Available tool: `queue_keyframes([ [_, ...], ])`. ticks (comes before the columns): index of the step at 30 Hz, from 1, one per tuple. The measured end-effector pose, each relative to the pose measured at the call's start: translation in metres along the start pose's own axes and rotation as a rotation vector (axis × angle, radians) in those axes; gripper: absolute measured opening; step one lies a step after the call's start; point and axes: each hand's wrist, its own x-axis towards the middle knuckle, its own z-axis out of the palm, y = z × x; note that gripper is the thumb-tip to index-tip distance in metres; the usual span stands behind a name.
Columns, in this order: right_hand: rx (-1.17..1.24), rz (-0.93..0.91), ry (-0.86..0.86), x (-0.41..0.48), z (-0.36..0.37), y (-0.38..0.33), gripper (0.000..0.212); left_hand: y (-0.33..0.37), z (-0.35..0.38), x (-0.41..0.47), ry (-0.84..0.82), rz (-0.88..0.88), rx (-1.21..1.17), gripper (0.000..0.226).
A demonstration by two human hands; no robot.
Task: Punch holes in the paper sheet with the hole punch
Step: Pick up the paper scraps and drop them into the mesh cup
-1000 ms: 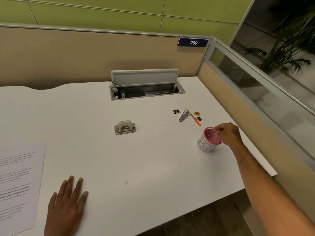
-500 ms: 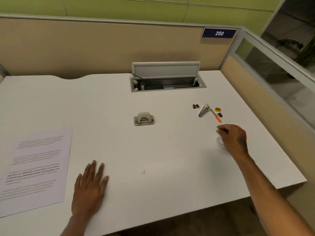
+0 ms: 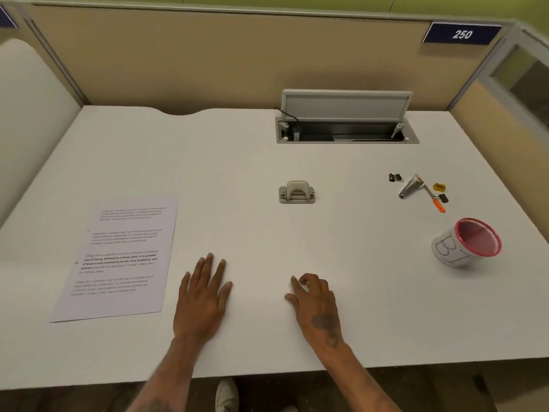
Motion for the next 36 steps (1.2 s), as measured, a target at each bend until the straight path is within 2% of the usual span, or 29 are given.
queue_keyframes([
  [4, 0.113, 0.091, 0.057, 0.005, 0.0, -0.011, 0.023, -0.001, 0.002, 0.001, 0.006, 0.002, -0.014, 0.062],
  [7, 0.249, 0.226, 0.062, 0.011, -0.002, -0.014, 0.019, -0.003, 0.004, 0.0, 0.007, 0.004, -0.012, 0.061],
  [11, 0.312, 0.323, 0.075, 0.018, -0.004, -0.018, 0.005, -0.004, 0.004, -0.001, 0.012, 0.005, -0.007, 0.06],
  [16, 0.146, 0.353, 0.015, 0.025, -0.003, -0.024, 0.014, -0.004, 0.005, 0.0, 0.007, 0.01, -0.014, 0.059],
  [23, -0.049, 0.238, -0.161, 0.028, -0.003, -0.02, 0.023, -0.004, 0.004, 0.0, -0.001, 0.011, -0.012, 0.061],
  [25, 0.153, 0.312, -0.179, 0.029, -0.011, -0.017, 0.022, -0.004, 0.004, 0.0, -0.002, 0.012, -0.012, 0.061],
  [29, 0.843, 0.584, -0.114, 0.029, -0.044, 0.01, 0.016, -0.005, 0.004, -0.001, -0.003, 0.007, -0.011, 0.061],
  [32, 1.277, 0.694, -0.025, 0.029, -0.079, 0.04, 0.009, -0.003, 0.002, -0.002, 0.0, 0.003, -0.028, 0.063],
  [34, 1.434, 0.708, 0.074, 0.031, -0.107, 0.064, 0.006, -0.003, 0.001, -0.003, 0.009, -0.003, -0.038, 0.066],
  [36, 1.441, 0.695, 0.182, 0.034, -0.138, 0.093, 0.004, -0.005, 0.002, -0.003, 0.021, -0.005, -0.046, 0.068],
])
